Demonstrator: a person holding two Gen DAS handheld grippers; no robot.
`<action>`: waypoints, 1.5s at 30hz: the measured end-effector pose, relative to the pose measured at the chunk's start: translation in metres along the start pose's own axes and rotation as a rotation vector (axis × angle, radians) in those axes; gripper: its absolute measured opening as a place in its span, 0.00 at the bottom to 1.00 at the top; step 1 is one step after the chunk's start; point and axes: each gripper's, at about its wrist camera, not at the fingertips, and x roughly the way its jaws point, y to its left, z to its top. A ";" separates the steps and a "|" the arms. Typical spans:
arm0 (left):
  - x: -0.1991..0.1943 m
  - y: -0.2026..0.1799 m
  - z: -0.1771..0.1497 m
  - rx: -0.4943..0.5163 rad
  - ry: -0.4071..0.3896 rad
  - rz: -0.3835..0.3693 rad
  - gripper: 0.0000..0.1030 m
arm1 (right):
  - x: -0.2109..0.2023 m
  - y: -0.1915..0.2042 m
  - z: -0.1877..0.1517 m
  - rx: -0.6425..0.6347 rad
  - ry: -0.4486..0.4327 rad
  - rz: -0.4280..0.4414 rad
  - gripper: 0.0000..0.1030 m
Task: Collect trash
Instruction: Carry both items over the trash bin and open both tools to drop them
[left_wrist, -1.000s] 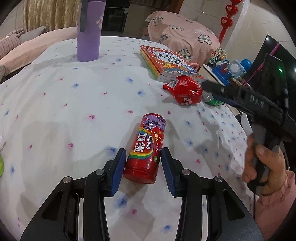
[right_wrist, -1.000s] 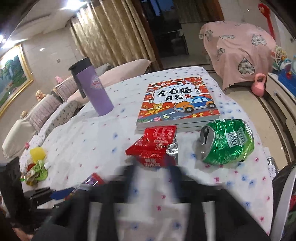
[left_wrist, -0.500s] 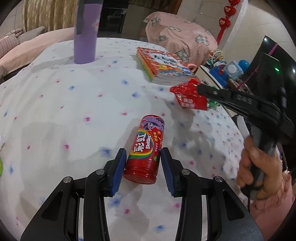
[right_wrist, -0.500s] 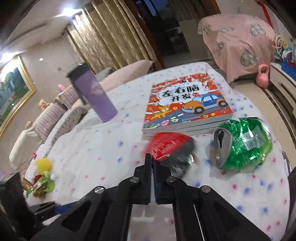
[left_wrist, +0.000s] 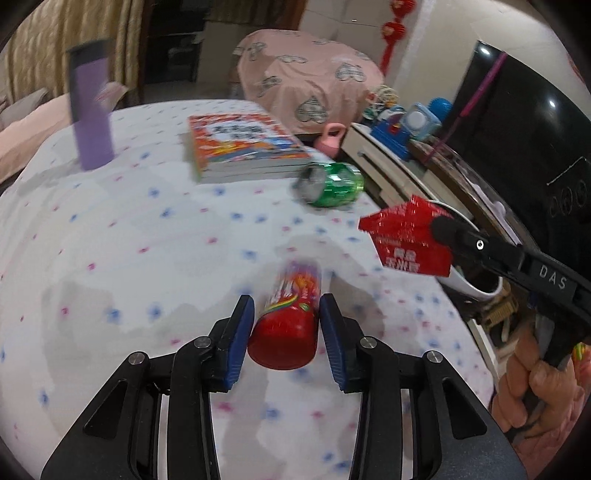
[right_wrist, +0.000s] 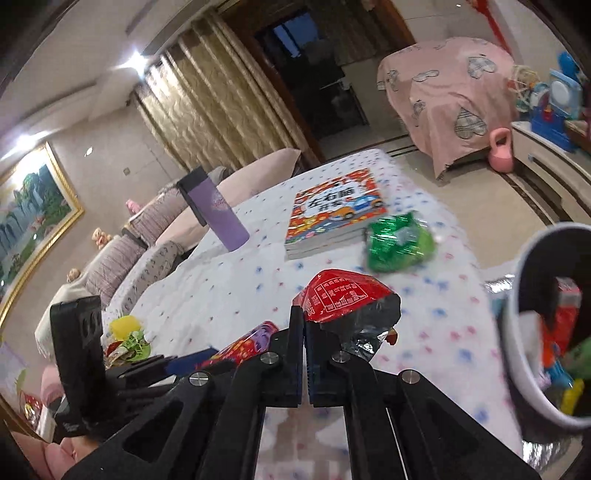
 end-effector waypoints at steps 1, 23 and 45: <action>0.000 -0.006 0.001 0.010 -0.002 -0.004 0.33 | -0.009 -0.005 -0.002 0.011 -0.007 -0.006 0.01; 0.002 -0.074 0.007 0.135 -0.002 -0.031 0.32 | -0.114 -0.081 -0.020 0.127 -0.150 -0.124 0.01; 0.031 -0.188 0.064 0.299 -0.081 -0.152 0.32 | -0.133 -0.144 -0.005 0.216 -0.146 -0.171 0.01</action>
